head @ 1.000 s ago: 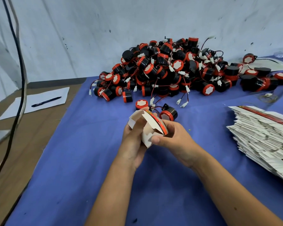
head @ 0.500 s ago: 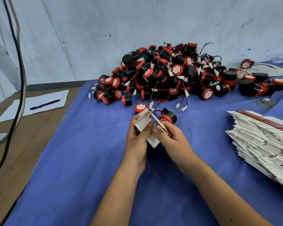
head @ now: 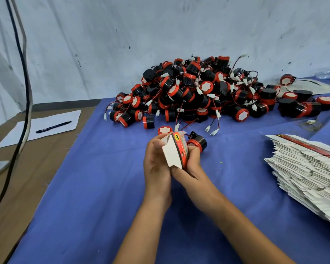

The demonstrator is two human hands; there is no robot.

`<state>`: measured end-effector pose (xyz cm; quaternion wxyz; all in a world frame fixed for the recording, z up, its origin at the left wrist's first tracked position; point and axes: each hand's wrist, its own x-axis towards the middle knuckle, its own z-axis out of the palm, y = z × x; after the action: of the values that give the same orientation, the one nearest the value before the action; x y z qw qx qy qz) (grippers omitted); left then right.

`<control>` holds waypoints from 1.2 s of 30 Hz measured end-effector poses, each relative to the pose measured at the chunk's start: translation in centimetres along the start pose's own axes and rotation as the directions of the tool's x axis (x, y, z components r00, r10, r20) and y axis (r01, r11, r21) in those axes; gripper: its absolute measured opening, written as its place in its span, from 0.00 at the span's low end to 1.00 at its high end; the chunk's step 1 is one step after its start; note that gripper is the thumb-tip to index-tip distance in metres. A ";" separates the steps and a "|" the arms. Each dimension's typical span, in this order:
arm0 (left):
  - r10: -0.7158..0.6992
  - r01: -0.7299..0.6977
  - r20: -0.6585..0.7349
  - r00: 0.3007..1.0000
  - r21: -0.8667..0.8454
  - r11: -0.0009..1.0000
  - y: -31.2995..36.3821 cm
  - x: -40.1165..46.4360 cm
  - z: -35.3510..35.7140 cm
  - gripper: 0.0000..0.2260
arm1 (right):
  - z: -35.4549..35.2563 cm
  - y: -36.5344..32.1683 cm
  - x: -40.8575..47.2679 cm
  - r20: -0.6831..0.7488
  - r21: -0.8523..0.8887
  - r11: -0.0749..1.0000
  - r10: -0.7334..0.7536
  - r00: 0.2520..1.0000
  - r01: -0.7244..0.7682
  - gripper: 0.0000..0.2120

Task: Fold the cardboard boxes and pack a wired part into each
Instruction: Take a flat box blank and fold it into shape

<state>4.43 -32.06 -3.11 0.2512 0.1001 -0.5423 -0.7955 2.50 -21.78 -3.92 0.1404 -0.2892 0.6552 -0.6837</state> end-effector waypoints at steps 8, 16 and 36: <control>-0.067 0.069 0.019 0.998 -0.149 0.986 1.1 0.3 -1.1 0.14 | 0.9 0.3 0.2 -0.010 0.113 0.992 0.051 0.999 -0.050 0.34; 0.169 -0.171 -0.086 0.982 -0.012 0.985 0.1 -0.4 -0.1 0.17 | 2.0 -0.1 -0.6 -0.175 0.014 0.997 -0.076 0.982 0.079 0.30; 0.554 -0.487 -0.033 0.832 0.434 0.758 0.7 -0.3 -0.6 0.05 | 0.9 -0.3 0.6 -0.017 0.303 0.953 0.010 1.000 -0.004 0.17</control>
<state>5.14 -32.60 -2.71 0.4790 0.0584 -0.6801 -0.5519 2.58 -22.83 -3.55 0.1796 -0.2557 0.5447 -0.7782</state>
